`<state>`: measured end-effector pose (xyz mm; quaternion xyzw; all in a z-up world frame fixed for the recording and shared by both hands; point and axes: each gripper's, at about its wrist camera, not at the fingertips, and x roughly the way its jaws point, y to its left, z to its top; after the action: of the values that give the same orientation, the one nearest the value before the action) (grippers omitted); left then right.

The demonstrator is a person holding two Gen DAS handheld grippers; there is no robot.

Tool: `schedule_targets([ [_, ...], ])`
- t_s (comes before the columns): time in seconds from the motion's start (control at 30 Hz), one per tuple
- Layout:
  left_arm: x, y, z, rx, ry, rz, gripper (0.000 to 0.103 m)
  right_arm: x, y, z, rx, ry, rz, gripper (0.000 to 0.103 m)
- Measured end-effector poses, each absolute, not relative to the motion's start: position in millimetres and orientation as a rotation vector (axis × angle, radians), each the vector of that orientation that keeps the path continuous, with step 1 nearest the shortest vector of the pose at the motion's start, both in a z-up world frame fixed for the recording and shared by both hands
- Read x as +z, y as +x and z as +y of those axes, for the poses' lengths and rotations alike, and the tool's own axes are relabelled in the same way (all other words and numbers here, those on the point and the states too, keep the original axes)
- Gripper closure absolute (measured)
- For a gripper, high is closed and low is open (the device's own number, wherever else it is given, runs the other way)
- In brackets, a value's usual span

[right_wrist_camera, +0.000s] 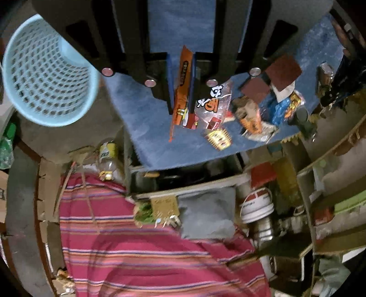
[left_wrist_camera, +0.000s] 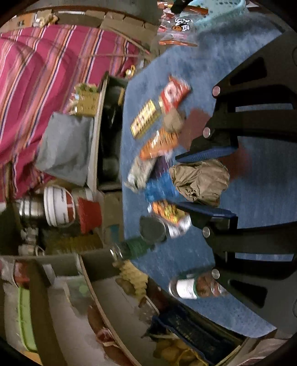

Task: Collect trash
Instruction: 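Carry both items over the blue basket and open the left tool to drop the paper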

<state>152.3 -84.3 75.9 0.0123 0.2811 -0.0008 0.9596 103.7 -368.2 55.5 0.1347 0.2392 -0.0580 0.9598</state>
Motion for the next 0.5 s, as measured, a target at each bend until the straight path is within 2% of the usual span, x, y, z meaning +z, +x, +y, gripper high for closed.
schedule_targets([
  [0.5, 101, 123, -258, -0.301, 0.079, 0.532, 0.069, 82, 44, -504, -0.334, 0.242, 0.468, 0.091],
])
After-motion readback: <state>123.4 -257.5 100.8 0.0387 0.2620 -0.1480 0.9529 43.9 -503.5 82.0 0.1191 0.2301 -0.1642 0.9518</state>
